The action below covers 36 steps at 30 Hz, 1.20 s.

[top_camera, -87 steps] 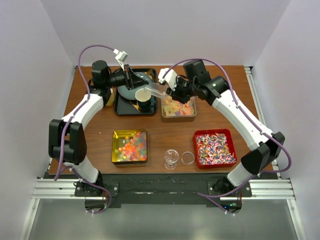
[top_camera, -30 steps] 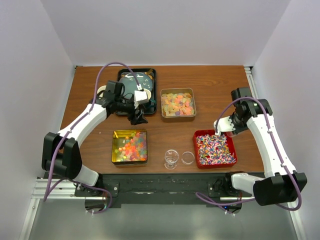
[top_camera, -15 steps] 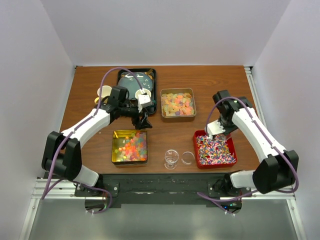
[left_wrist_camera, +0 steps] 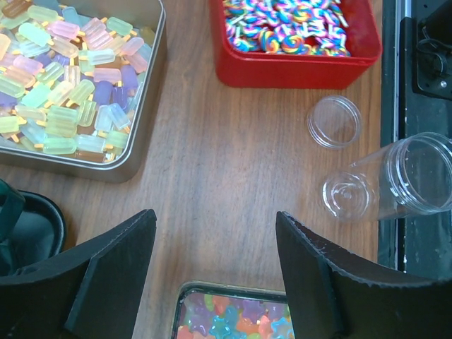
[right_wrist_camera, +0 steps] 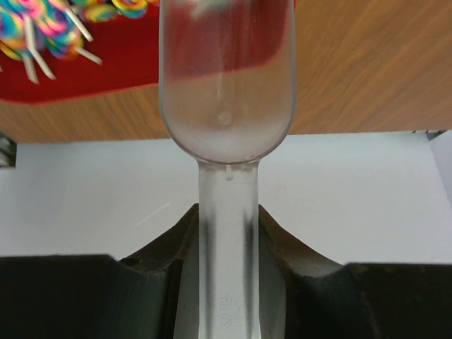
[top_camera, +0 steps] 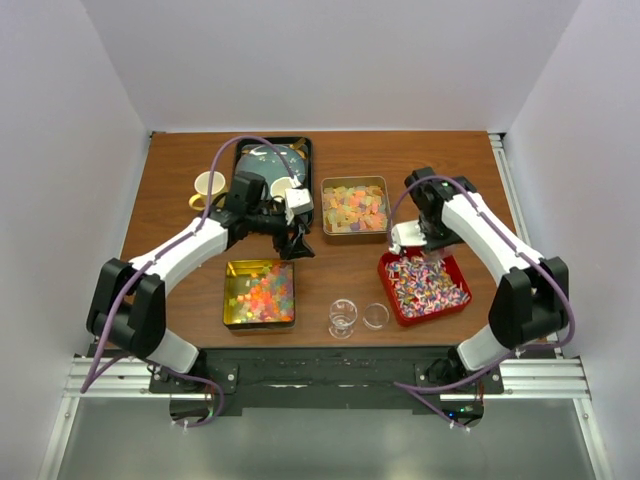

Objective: Pack the candies
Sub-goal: Move the storage box to the center of the board.

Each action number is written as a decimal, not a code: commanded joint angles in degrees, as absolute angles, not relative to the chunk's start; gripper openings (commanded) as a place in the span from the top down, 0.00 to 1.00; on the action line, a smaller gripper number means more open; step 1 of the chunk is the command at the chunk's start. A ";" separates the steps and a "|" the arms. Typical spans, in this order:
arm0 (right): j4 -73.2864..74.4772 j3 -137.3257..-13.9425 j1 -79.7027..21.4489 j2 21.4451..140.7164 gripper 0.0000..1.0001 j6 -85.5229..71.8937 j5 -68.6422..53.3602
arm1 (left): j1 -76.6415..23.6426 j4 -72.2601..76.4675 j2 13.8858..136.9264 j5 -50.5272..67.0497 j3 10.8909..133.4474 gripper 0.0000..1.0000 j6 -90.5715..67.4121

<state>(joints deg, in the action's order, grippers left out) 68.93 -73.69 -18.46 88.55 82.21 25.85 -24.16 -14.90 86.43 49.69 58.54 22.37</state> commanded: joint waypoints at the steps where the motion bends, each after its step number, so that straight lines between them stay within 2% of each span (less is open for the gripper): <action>1: 64.60 -79.36 -18.90 90.96 1.00 73.57 23.56 | -24.35 -12.39 87.19 50.71 61.08 0.27 20.66; 10: 71.80 -81.21 -18.81 87.28 1.00 75.67 23.29 | -27.68 -10.81 90.96 50.01 63.45 0.28 21.44; 18: 81.11 -75.42 -18.72 80.42 1.00 78.49 30.66 | -31.73 -6.16 97.11 50.71 66.88 0.28 23.29; 26: 84.81 -72.51 -18.81 82.26 1.00 76.29 38.05 | -34.10 -1.68 103.80 51.68 69.87 0.31 23.73; 33: 87.18 -71.63 -19.33 84.72 1.00 75.41 42.10 | -35.42 2.72 106.26 53.17 69.00 0.40 25.22; 36: 88.77 -71.55 -20.39 85.95 1.00 73.74 42.89 | -35.86 4.65 106.61 54.31 67.94 0.41 25.75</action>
<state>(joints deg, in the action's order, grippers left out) 75.68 -71.22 -19.25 84.93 74.98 37.04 -35.20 -1.30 106.17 51.07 67.61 23.62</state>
